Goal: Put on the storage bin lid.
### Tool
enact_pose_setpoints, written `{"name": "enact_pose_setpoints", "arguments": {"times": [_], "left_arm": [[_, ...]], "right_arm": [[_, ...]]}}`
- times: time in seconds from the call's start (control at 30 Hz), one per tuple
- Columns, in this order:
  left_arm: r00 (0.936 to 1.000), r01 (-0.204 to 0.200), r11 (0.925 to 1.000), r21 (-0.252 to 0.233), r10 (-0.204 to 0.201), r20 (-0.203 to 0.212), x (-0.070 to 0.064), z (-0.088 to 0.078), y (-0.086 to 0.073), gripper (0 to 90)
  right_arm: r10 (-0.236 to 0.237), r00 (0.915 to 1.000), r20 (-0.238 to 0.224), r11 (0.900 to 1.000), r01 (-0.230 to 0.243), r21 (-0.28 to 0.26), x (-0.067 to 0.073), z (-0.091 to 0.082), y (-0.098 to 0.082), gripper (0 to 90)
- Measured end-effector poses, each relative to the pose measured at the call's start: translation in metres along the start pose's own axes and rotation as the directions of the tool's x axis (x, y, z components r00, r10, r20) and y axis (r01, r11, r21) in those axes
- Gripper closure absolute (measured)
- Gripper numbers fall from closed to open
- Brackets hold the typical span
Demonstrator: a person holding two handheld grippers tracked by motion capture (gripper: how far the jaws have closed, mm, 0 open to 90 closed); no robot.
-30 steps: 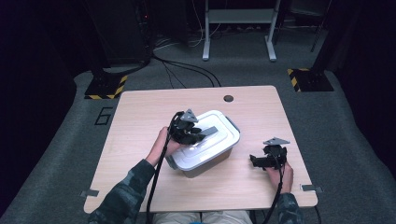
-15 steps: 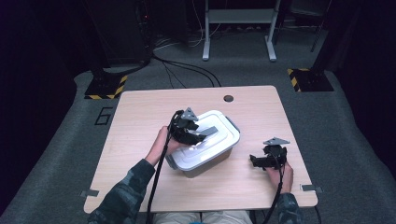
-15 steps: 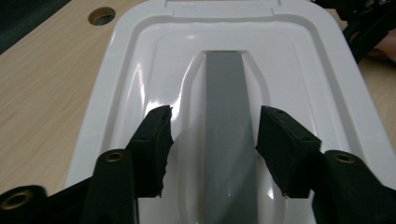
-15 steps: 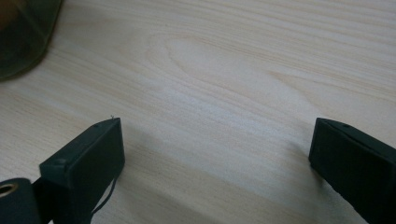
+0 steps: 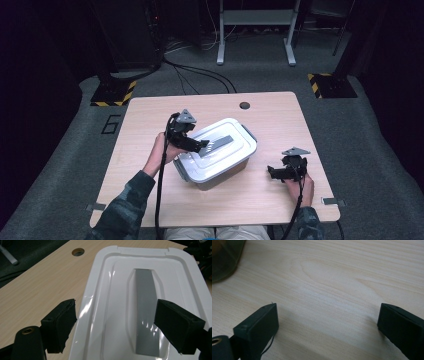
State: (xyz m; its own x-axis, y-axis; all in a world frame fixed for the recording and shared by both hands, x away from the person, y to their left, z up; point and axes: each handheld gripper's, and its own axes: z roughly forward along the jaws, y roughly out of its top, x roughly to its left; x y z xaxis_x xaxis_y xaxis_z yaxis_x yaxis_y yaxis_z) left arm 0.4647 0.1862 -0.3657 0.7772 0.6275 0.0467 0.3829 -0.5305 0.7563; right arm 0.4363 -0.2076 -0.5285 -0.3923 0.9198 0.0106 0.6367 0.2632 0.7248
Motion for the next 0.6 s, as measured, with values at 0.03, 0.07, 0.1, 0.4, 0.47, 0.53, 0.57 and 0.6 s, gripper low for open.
{"name": "enact_pose_setpoints", "arguments": {"times": [0.03,0.07,0.1,0.4,0.47,0.53,0.57,0.6], "left_arm": [[0.9999,0.006,1.0000,-0.003,-0.006,-0.009,0.002,-0.002,-0.002,17.0],[0.9999,0.006,1.0000,-0.003,-0.006,-0.009,0.002,-0.002,-0.002,16.7],[0.9995,0.020,0.9997,-0.010,-0.021,-0.024,0.008,-0.009,-0.005,16.5],[0.9946,0.070,0.9971,-0.029,-0.072,-0.075,0.029,-0.029,-0.020,15.9],[0.9926,0.082,0.9963,-0.026,-0.084,-0.087,0.035,-0.032,-0.025,15.8],[0.9892,0.099,0.9947,-0.028,-0.102,-0.106,0.041,-0.037,-0.032,15.6],[0.9892,0.099,0.9947,-0.028,-0.102,-0.106,0.041,-0.037,-0.032,15.6],[0.9879,0.102,0.9944,-0.027,-0.104,-0.114,0.043,-0.038,-0.035,15.5]], "right_arm": [[0.000,1.0000,0.000,1.000,0.000,0.000,0.000,0.000,0.000,2.8],[0.000,1.0000,0.000,1.000,0.000,0.000,0.000,0.000,0.000,2.8],[0.000,1.0000,0.000,1.000,0.000,0.000,0.000,0.000,0.000,2.9],[0.000,1.0000,0.000,1.000,0.000,0.000,0.000,0.000,0.000,2.9],[0.000,1.0000,0.001,1.000,0.000,-0.001,0.000,0.000,0.000,2.9],[0.000,1.0000,0.001,1.000,0.000,-0.001,0.000,0.000,0.000,2.9],[-0.001,1.0000,0.001,1.000,0.001,0.000,0.000,0.000,0.000,2.9],[-0.001,1.0000,0.001,1.000,0.001,0.000,0.000,0.000,0.000,2.9]]}}
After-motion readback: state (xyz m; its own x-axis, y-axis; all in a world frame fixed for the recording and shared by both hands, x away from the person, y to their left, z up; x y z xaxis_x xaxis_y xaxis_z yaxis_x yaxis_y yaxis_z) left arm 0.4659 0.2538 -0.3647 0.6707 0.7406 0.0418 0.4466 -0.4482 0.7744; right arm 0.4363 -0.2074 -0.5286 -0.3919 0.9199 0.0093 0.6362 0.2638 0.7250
